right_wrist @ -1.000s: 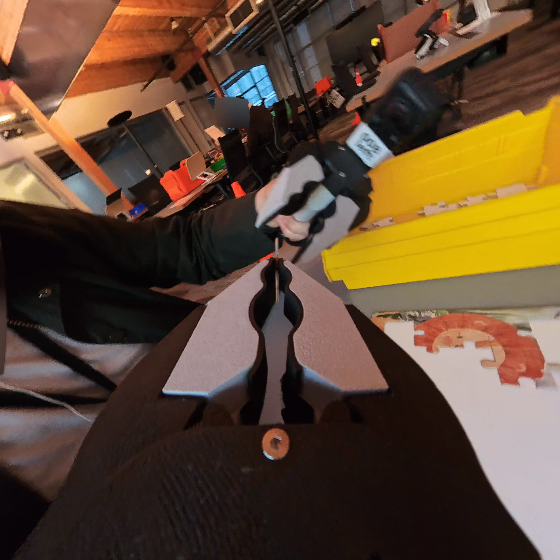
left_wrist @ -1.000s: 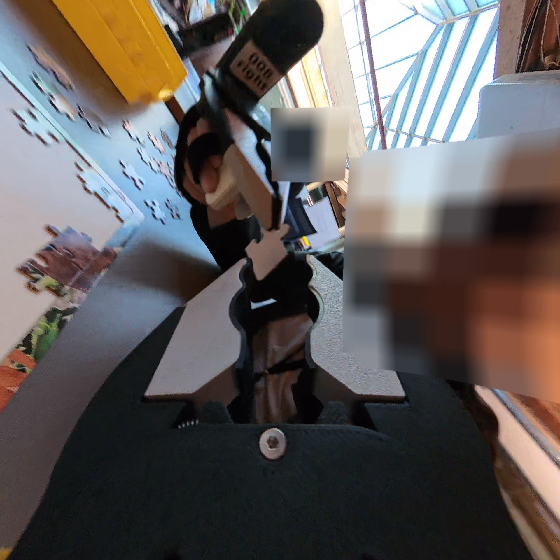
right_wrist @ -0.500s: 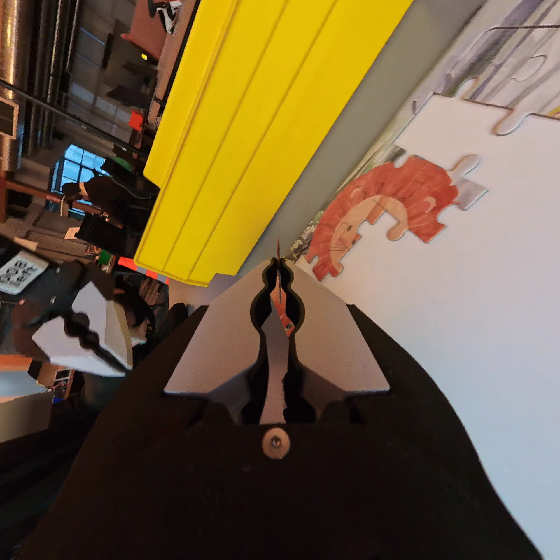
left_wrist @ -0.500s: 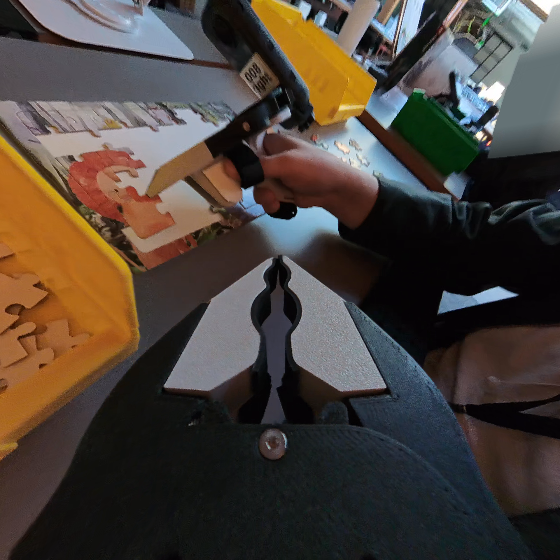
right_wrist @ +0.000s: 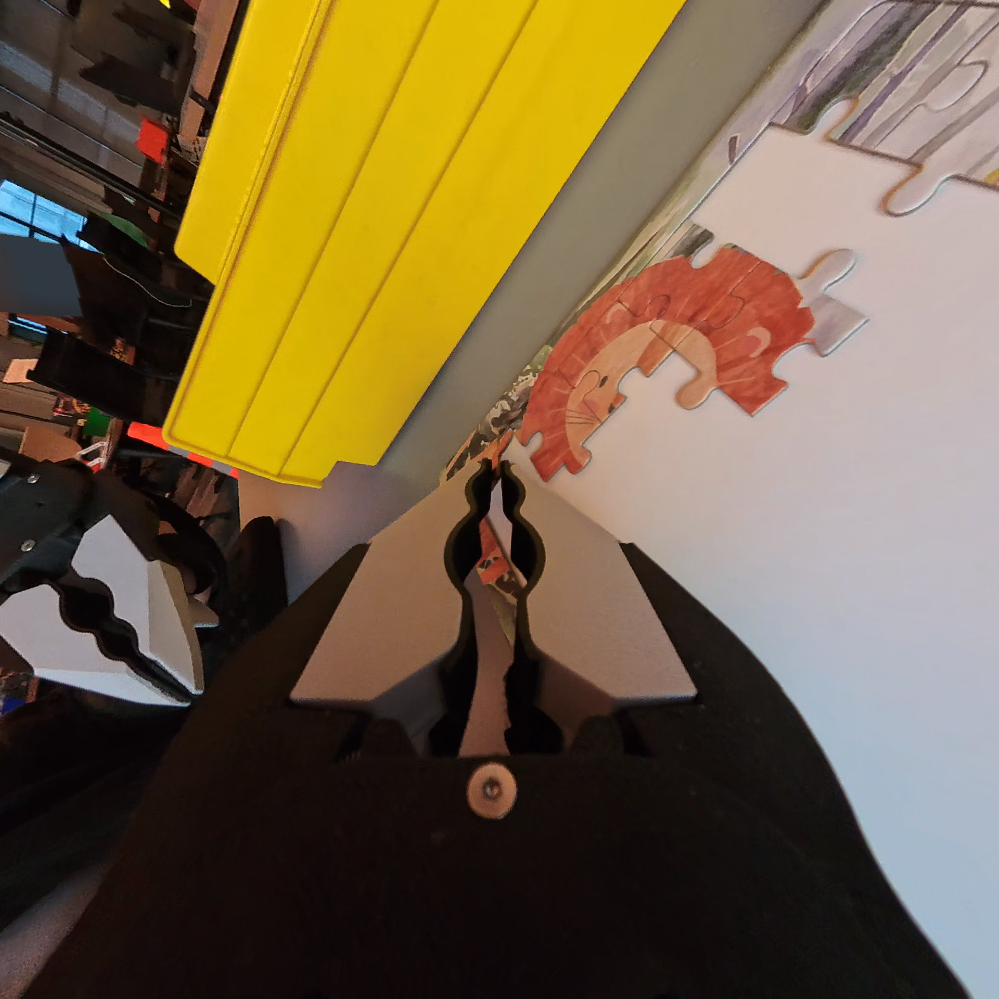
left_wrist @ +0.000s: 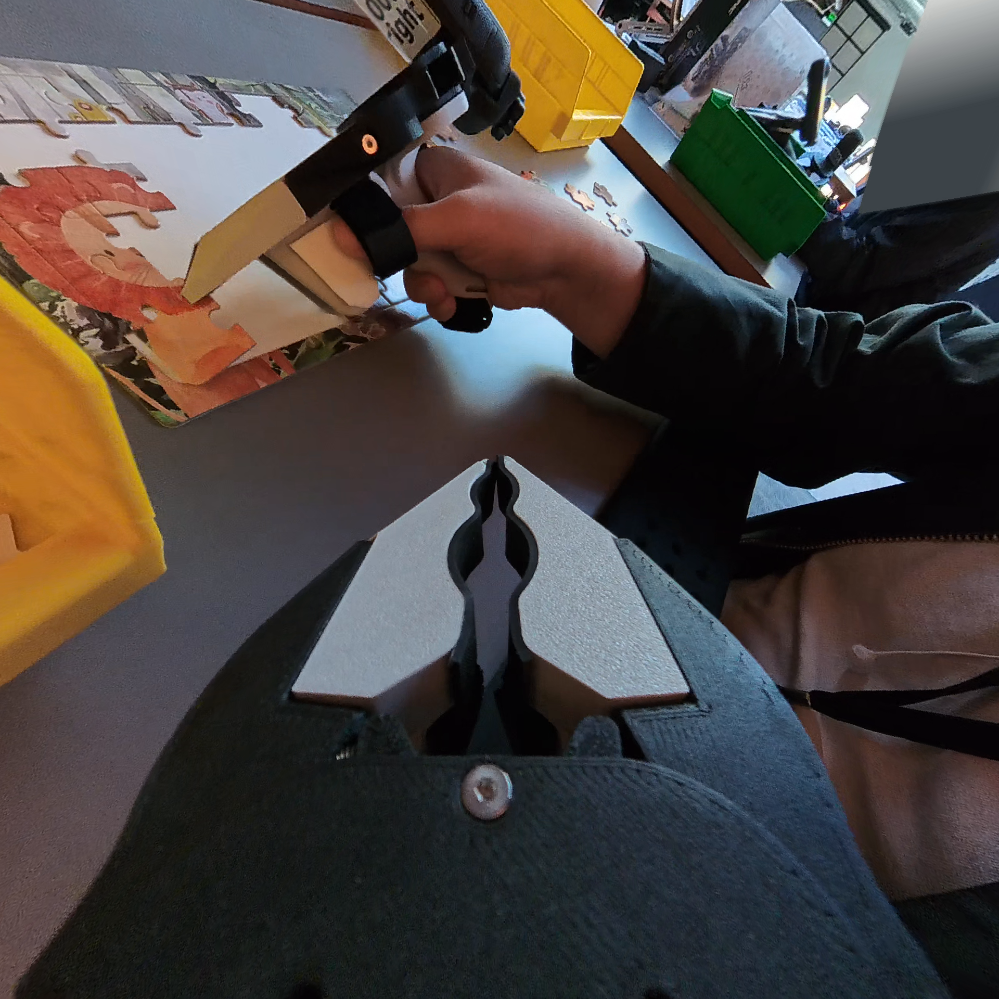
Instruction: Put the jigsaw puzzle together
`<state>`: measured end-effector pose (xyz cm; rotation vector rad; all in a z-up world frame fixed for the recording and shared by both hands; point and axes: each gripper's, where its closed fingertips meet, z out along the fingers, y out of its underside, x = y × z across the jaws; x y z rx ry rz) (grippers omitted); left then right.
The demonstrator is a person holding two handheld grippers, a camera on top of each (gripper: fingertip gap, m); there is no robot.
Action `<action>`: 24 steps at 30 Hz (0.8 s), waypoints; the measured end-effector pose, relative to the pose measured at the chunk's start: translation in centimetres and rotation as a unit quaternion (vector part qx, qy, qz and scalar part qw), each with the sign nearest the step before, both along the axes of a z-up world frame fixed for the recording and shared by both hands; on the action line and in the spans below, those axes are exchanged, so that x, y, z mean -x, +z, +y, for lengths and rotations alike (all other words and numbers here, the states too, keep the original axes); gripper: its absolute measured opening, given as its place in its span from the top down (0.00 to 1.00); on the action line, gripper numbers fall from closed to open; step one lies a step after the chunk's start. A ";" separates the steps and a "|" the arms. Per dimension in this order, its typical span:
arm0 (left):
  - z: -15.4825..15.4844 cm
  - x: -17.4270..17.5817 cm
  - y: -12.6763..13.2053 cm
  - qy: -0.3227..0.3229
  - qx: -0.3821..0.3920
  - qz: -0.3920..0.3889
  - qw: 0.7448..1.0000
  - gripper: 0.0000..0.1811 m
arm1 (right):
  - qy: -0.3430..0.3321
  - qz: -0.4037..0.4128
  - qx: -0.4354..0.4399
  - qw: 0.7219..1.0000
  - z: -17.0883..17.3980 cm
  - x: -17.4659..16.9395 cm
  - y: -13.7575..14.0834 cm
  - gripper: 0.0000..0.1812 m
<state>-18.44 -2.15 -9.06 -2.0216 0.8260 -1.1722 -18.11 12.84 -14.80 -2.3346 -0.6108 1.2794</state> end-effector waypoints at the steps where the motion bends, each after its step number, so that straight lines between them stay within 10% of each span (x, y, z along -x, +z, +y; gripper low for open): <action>1: 0.0 0.0 0.0 0.000 0.003 -0.003 1.000 1.00 | -0.002 0.000 -0.002 1.000 0.1 -0.1 0.0 0.99; 24: -0.8 -1.2 -0.2 -0.022 0.024 -0.009 0.999 1.00 | 0.015 -0.068 -0.062 0.996 0.3 -0.5 0.2 0.90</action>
